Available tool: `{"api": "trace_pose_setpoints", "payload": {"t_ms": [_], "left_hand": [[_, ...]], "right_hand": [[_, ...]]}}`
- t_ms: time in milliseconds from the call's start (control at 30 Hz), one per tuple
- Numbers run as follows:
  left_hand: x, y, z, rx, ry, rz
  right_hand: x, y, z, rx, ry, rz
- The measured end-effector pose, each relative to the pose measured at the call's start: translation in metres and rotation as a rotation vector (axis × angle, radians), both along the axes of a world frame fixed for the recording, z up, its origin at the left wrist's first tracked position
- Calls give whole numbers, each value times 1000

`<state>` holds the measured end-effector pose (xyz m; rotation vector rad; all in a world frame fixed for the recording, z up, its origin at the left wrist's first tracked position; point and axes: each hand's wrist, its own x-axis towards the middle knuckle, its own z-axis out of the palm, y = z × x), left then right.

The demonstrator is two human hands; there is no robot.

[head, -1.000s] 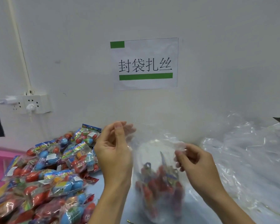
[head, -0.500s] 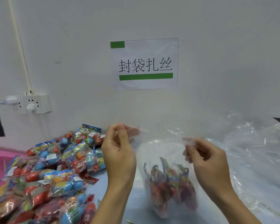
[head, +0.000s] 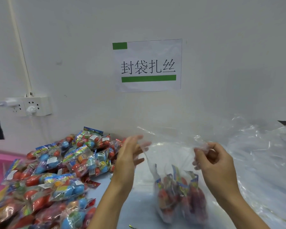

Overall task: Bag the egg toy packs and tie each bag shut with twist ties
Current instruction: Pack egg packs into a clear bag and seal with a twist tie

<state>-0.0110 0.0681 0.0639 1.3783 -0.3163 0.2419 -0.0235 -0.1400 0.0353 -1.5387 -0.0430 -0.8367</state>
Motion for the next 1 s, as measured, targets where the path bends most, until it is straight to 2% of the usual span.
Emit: {"api": "trace_pose_setpoints", "payload": {"t_ms": [133,200,233,267,333,433,500,600,667,800,867,933,1000], "left_hand": [[-3,7,-5,393,94,-245],[-3,-2,-16,588,141,-204],[-1,-8,-21,624,131,-146],[1,-13,-25,606,110,-84],[6,-16,-28,448,92,-19],[9,-16,-29,330,95,5],[6,-18,-30,339,53,10],[4,-22,-21,209,-104,140],[4,-23,-17,145,-152,184],[2,-27,-22,181,-85,162],[3,-26,-15,152,-162,191],[4,-24,-12,131,-159,186],[2,-25,-16,137,-97,169]], "right_hand": [[3,-3,-5,42,131,48],[4,-5,-5,65,201,147],[4,-8,-2,65,228,210],[4,-13,0,53,256,275],[2,-24,5,-7,339,383],[-2,-26,-2,-149,498,425],[0,-18,-8,-217,444,317],[2,-9,-5,-153,194,176],[3,-7,-1,-133,101,131],[2,4,-9,-195,185,162],[2,4,-3,-102,86,136],[1,3,0,-82,56,135],[0,6,-6,-139,141,162]]}}
